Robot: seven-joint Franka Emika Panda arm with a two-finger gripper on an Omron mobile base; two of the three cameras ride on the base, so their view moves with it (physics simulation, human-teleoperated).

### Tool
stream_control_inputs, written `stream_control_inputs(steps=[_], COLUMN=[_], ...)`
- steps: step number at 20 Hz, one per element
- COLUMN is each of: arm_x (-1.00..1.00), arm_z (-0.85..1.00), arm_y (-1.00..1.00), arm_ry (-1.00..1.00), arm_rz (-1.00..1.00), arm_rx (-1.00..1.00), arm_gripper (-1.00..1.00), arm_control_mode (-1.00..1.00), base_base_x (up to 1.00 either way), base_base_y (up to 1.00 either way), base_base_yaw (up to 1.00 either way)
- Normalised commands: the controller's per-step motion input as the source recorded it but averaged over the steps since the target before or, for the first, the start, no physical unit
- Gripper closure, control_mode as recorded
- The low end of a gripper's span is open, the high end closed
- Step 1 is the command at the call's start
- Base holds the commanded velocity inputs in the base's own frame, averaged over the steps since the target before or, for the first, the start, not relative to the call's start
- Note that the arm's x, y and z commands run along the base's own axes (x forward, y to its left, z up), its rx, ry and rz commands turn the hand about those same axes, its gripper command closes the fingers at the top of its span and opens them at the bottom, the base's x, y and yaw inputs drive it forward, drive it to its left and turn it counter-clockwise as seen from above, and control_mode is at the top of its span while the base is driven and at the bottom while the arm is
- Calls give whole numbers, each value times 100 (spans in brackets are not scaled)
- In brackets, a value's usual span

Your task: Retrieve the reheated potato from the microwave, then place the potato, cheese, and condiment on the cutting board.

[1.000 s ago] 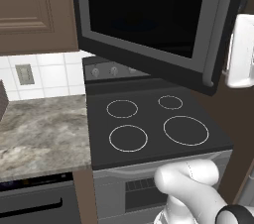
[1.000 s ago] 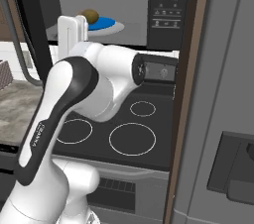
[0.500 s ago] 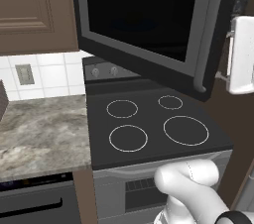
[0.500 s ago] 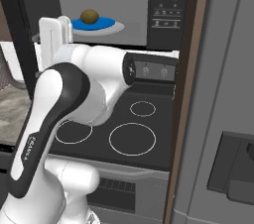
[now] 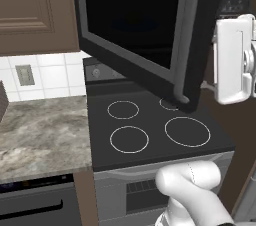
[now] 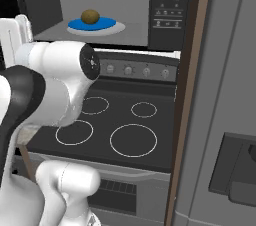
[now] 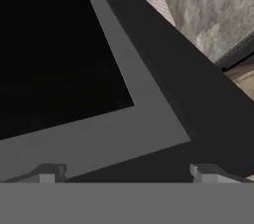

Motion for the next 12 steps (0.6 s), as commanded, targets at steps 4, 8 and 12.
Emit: stream_control_inputs(steps=[4,8,12], arm_x=[-9,-3,3], arm_z=[0,0,0], arm_y=[83,87,90], arm_ry=[0,0,0], arm_rz=[0,0,0], arm_rx=[-14,-16,-17], arm_gripper=[-100,-100,-100], arm_control_mode=[-100,-100,-100], base_base_x=[0,0,0], base_base_y=[0,0,0], base_base_yaw=[0,0,0])
